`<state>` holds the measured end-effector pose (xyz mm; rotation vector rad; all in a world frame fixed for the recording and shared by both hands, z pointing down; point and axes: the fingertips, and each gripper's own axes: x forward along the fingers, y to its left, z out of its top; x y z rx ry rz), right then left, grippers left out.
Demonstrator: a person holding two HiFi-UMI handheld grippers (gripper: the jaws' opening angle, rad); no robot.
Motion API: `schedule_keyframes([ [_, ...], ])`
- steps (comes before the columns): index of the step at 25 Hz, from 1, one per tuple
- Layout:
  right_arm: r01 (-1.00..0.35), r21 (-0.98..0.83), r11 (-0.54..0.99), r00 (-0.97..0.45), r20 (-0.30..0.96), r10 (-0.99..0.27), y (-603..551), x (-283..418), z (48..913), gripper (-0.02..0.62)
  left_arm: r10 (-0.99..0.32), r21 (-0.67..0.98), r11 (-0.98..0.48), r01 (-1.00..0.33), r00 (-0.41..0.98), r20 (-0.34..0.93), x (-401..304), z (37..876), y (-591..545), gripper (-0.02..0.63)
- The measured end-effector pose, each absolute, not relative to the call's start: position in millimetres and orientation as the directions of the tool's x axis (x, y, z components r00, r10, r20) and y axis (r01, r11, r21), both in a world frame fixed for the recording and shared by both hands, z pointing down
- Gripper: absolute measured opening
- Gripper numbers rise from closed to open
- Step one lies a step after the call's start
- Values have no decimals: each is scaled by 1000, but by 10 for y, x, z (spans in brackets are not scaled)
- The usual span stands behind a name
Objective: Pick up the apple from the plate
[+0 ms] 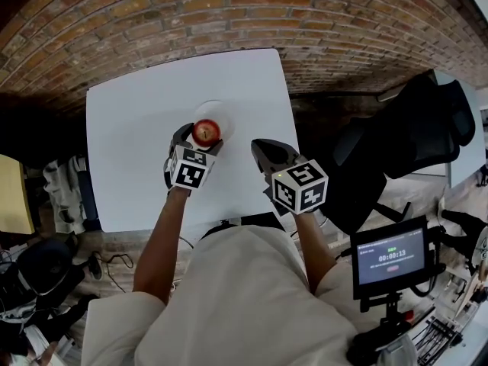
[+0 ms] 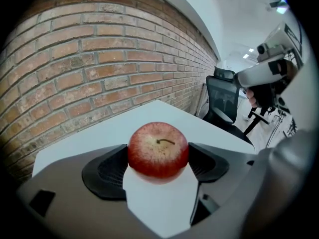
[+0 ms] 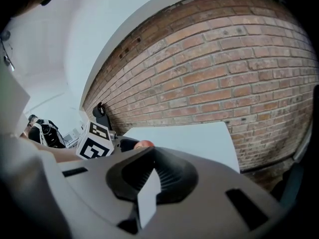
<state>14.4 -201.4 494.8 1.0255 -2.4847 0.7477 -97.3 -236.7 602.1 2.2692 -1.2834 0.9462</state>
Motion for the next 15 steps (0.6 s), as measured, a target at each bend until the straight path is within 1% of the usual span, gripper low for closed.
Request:
schedule_keyframes([
  [7, -722, -311, 618, -681, 481, -552, -2079, 93, 4815, 3, -648, -29, -493, -869, 345, 678, -1133, 5781, -2434, 387],
  [15, -718, -288, 633, -685, 454, -570, -2166, 15, 4606, 3, -677, -30, -490, -871, 359, 642, -1196, 5482, -2420, 387],
])
